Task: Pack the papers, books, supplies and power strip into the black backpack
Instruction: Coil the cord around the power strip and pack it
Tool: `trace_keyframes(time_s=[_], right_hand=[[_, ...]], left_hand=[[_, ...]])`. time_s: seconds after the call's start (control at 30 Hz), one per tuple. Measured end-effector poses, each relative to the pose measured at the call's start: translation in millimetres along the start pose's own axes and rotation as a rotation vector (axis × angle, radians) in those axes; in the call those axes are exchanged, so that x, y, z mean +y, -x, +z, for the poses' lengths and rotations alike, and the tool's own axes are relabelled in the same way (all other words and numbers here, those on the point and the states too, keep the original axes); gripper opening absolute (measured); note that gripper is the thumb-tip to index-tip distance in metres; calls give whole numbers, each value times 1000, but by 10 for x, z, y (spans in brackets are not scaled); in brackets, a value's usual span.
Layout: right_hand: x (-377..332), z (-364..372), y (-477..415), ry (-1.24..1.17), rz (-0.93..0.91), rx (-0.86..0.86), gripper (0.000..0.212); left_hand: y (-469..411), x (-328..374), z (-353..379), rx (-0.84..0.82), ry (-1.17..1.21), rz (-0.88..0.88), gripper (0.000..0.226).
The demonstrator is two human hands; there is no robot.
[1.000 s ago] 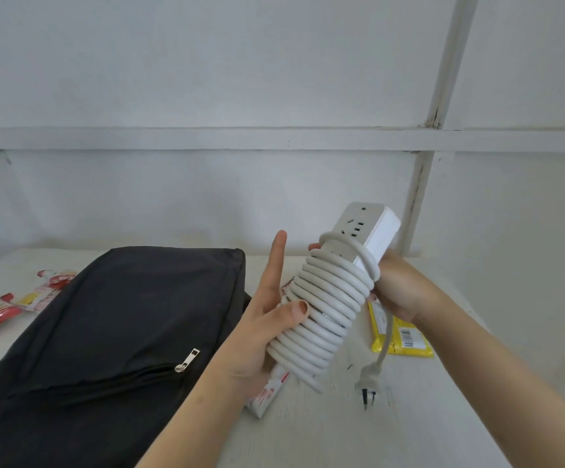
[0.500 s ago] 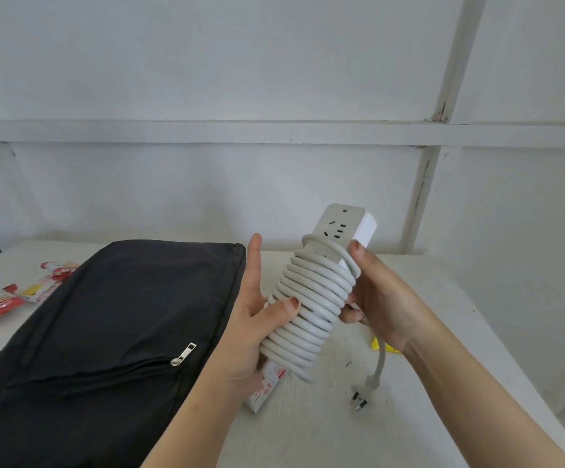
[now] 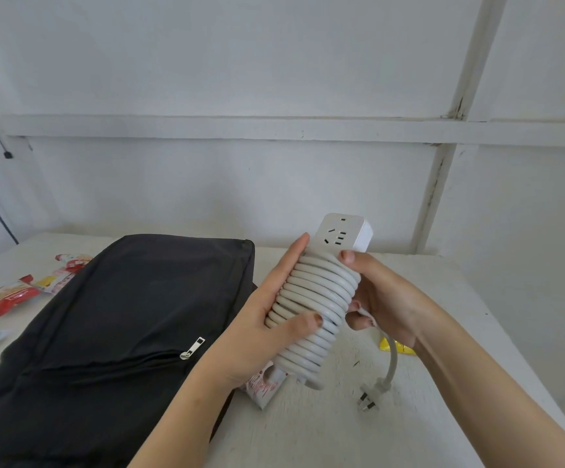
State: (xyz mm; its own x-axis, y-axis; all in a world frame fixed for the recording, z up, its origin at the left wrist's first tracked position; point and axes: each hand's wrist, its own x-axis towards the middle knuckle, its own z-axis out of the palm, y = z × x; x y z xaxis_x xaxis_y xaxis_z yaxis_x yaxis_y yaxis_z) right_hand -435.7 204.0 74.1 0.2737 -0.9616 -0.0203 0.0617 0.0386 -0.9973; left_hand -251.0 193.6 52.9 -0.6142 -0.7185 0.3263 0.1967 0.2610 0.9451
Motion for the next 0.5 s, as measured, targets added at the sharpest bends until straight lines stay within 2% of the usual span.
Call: trace_keyframes(time_s=[0.07, 0.17, 0.3, 0.37, 0.43, 0.5], right_hand=[[0, 5, -9, -9, 14, -4, 46], [-35, 0, 7, 70, 60, 23, 45], [-47, -56, 64, 360, 61, 140, 65], [-34, -109, 99, 429, 41, 165, 73], [-42, -155, 145, 459, 34, 180, 59], [-60, -191, 184, 485, 58, 174, 32]], left_hand=[[0, -27, -7, -15, -27, 6, 90], [9, -70, -31, 70, -43, 30, 84], [34, -81, -103, 188, 0, 54, 76], [50, -89, -177, 249, 67, 38, 75], [72, -101, -256, 287, 87, 22, 74], [94, -111, -310, 299, 83, 17, 75]])
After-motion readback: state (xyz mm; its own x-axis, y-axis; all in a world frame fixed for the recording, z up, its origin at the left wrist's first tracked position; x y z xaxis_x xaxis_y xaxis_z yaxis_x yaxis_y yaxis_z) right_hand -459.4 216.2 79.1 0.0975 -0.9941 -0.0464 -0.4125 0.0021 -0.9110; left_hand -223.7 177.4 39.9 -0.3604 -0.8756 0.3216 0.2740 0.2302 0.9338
